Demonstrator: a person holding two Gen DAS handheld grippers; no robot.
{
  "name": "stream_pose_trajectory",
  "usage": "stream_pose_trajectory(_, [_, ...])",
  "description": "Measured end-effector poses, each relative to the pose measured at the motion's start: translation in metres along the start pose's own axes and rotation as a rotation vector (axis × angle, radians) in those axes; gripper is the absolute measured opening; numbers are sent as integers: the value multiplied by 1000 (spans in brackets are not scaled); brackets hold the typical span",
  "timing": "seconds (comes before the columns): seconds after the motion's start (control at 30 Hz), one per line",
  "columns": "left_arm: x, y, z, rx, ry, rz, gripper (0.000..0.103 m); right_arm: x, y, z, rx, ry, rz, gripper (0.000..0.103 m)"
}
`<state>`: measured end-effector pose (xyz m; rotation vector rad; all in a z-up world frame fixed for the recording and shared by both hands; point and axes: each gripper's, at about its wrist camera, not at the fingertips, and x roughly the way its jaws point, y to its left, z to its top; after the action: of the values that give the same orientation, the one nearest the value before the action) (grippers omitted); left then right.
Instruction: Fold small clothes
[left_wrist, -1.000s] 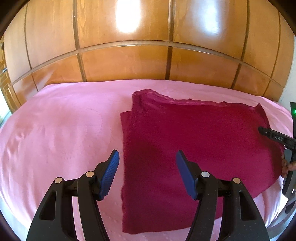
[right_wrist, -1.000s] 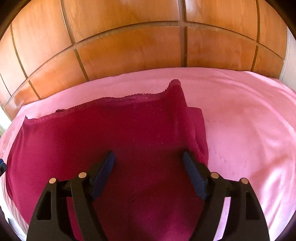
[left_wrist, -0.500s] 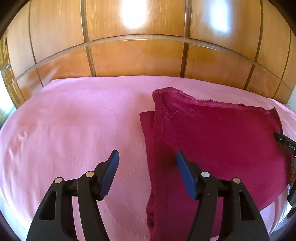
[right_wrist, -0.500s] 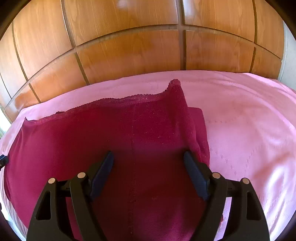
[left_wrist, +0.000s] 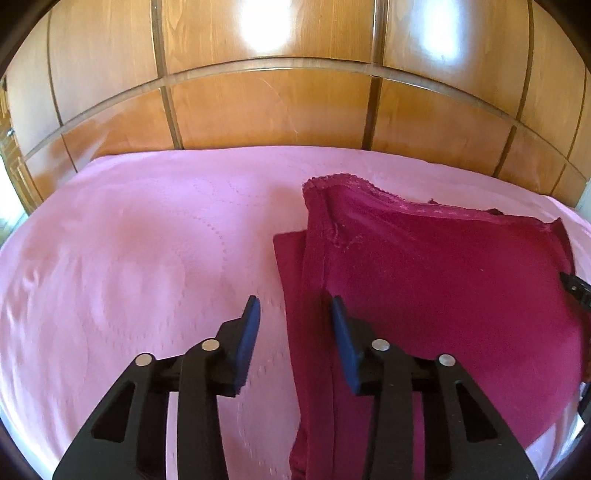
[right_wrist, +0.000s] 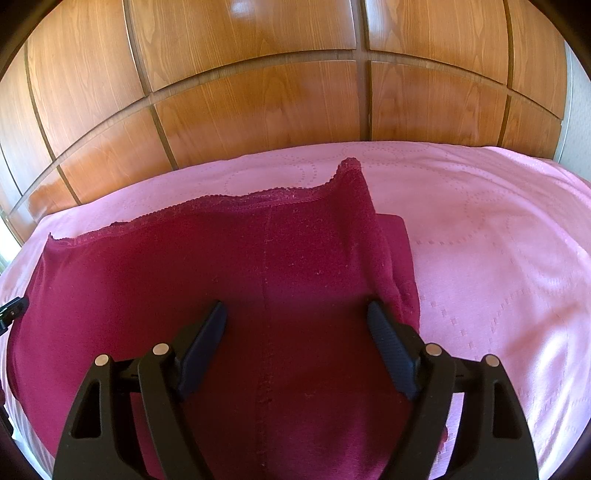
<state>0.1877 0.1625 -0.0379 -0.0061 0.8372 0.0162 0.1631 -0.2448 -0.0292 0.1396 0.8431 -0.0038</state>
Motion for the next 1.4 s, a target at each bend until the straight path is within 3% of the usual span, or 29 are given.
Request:
stream_pose_trajectory(0.13, [24,6,-3,-61,27,-16,40,1,0,-1,0,-3,3,80])
stream_pose_trajectory(0.3, [16,10,-3,-120,22,-9,42,1,0,-1,2,-4,5,80])
stream_pose_trajectory(0.43, [-11,1,-5,-86,-32,29,42,1,0,-2,2,-5,6,80])
stream_pose_trajectory(0.67, [-53,-13,-16,-69,-85,-3,43,-3,1,3,7,20,18,81])
stream_pose_trajectory(0.77, [-67,-23,-22,-51,-103,-21,57,-11,0,6,32,33,51,84])
stream_pose_trajectory(0.83, [-75,-30,-26,-36,-114,-27,58,-18,-3,7,43,27,69,84])
stream_pose_trajectory(1.07, [-85,-54,-34,1,-100,-60,58,-47,-29,-2,126,-13,99,87])
stream_pose_trajectory(1.27, [-82,-73,-39,38,-78,-103,58,-48,-56,-23,205,36,110,88])
stream_pose_trajectory(1.4, [-76,-87,-43,71,-59,-126,58,-46,-64,-40,260,72,174,88])
